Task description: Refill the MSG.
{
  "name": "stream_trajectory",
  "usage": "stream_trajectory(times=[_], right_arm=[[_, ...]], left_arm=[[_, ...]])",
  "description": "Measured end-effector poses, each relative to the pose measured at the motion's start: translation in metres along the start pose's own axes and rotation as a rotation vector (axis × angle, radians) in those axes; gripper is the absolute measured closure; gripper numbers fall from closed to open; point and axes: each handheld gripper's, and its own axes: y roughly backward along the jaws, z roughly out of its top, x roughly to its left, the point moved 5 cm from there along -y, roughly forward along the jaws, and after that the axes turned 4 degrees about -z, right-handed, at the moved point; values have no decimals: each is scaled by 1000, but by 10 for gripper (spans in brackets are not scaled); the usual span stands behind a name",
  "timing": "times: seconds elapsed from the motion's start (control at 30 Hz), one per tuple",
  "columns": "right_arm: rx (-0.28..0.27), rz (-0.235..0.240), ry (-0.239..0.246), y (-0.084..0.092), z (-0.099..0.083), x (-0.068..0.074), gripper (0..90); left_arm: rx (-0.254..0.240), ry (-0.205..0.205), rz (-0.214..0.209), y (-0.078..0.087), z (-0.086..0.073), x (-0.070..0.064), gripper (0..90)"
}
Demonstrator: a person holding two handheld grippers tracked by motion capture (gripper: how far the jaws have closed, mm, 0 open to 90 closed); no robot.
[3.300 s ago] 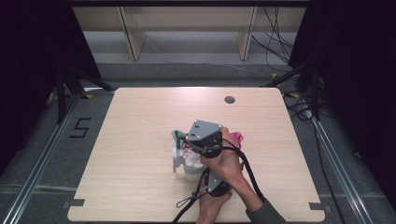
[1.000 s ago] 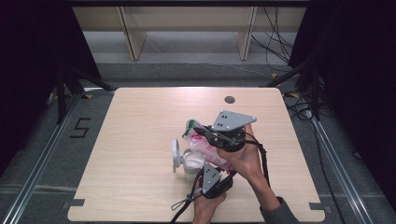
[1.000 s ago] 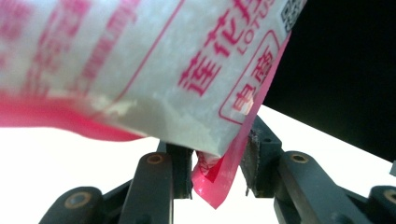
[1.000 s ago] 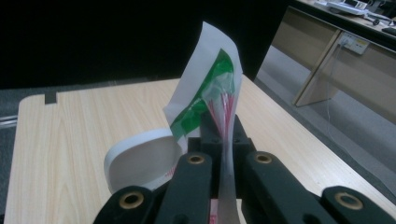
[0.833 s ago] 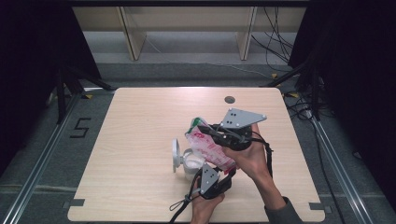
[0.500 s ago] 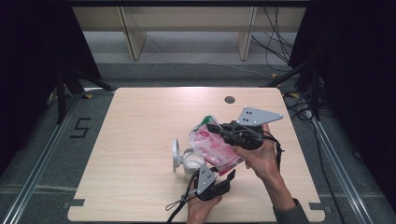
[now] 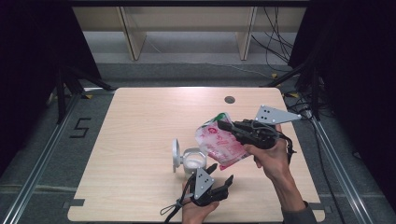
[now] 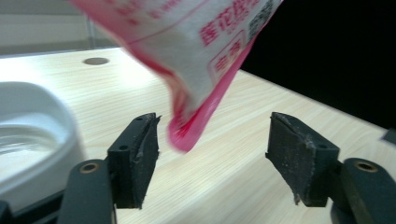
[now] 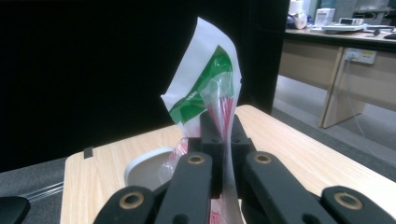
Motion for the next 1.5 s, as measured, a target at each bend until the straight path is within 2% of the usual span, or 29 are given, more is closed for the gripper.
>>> stream_trajectory(times=[0.07,0.13,0.17,0.2,0.37,0.4,0.43,0.5,0.57,0.67,0.7,0.77,0.8,0.83,0.9,0.97,1.0,1.03,1.1,1.13,1.2,1.27,1.33,1.37,1.4,1.43,1.47,1.5], right_arm=[[-4,-11,14,2,-1,-3,900],[-1,-34,2,4,-4,-6,900],[-11,-27,13,4,-4,-8,900],[8,-35,-16,5,-7,-8,900],[33,-40,-25,4,-21,-15,900],[35,-50,0,4,-24,-18,900],[45,-43,-17,4,-29,-19,900],[57,-60,-13,5,-37,-25,900],[76,-58,-58,7,-49,-32,900],[109,-85,-46,11,-64,-43,900],[122,-101,-65,13,-69,-46,900],[139,-133,-72,22,-71,-53,900],[133,-147,-28,24,-71,-58,900],[148,-154,-36,28,-73,-57,900],[168,-191,-6,32,-75,-60,900],[217,-219,4,38,-79,-63,899],[206,-230,27,38,-79,-66,899],[217,-238,28,39,-81,-68,899],[205,-264,21,37,-84,-69,897],[235,-269,35,38,-85,-71,897],[263,-290,57,36,-89,-74,896],[287,-312,59,35,-94,-77,895],[294,-329,56,35,-99,-81,895],[302,-334,37,36,-101,-82,895],[312,-339,48,38,-102,-86,895],[317,-353,26,38,-105,-85,895],[311,-362,52,39,-106,-89,895],[327,-359,42,39,-109,-91,894]], left_arm=[[0,5,-4,-1,-1,1,314],[25,-3,-9,0,-4,2,310],[27,9,-15,-1,-5,1,310],[36,7,-17,0,-6,2,310],[58,-11,-22,3,-10,2,311],[56,-9,-26,3,-11,2,313],[51,-10,-30,4,-11,3,316],[52,-4,-25,6,-12,4,318],[47,3,-22,7,-11,6,320],[53,0,-20,7,-13,8,324],[50,10,-22,6,-14,8,324],[57,5,-27,6,-14,7,325],[56,-3,-31,6,-14,7,326],[60,-24,-38,5,-14,8,327],[58,-19,-35,5,-14,8,328],[59,-25,-38,5,-14,7,333],[61,-26,-38,5,-14,7,334],[63,-25,-38,5,-14,7,333],[61,-23,-38,5,-13,6,333],[58,-1,-30,5,-14,5,333],[57,0,-34,5,-14,5,334],[47,-2,-36,4,-13,4,340],[59,-9,-40,6,-13,5,344],[60,-6,-39,7,-13,5,342],[60,-5,-38,8,-12,6,341],[57,-12,-40,8,-12,7,338],[50,-7,-36,9,-11,7,336],[60,-14,-35,11,-10,8,337]])
